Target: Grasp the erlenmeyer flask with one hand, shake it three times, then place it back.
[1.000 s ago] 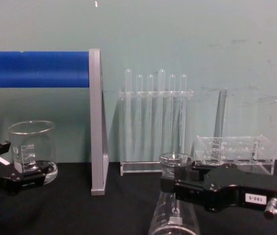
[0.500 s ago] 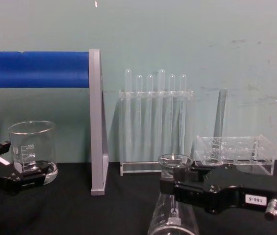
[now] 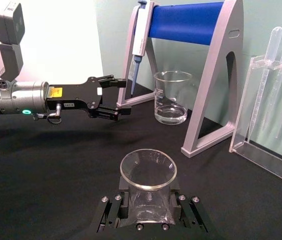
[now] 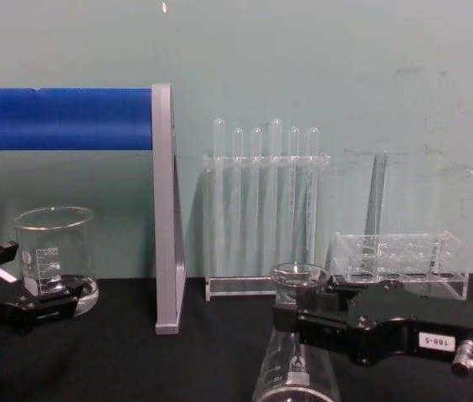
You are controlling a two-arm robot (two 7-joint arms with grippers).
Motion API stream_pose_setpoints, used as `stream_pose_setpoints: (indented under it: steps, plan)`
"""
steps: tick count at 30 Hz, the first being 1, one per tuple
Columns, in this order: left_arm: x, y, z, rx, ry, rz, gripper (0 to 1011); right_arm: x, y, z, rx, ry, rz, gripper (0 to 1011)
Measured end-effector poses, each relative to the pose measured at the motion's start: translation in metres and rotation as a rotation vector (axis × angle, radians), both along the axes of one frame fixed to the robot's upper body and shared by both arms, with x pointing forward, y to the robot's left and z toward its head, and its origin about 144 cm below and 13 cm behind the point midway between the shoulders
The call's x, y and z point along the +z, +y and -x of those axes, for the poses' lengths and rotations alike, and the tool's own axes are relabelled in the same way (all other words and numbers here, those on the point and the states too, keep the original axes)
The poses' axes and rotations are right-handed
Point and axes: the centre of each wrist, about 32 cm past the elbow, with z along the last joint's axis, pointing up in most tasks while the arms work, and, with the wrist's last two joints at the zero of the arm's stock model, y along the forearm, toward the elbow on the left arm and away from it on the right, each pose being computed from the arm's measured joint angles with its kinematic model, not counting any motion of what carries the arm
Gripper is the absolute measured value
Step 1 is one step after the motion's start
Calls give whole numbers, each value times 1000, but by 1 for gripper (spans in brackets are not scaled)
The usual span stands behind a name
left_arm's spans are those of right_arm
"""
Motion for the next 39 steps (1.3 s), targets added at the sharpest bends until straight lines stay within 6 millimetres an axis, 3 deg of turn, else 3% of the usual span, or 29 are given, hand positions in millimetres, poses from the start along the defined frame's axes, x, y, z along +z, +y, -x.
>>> stream_pose_setpoints:
  steps: [9, 14, 17, 27, 39]
  plan:
    - [0, 0, 0, 0, 0, 0, 1001, 0, 0, 0, -2, 1, 1, 482]
    - [0, 0, 0, 0, 0, 0, 1001, 0, 0, 0, -3, 2, 2, 625]
    - [0, 0, 0, 0, 0, 0, 1001, 0, 0, 0, -3, 2, 2, 767]
    - [0, 0, 0, 0, 0, 0, 1001, 0, 0, 0, -3, 1, 2, 1002]
    - [0, 0, 0, 0, 0, 0, 1001, 0, 0, 0, -3, 1, 2, 1000]
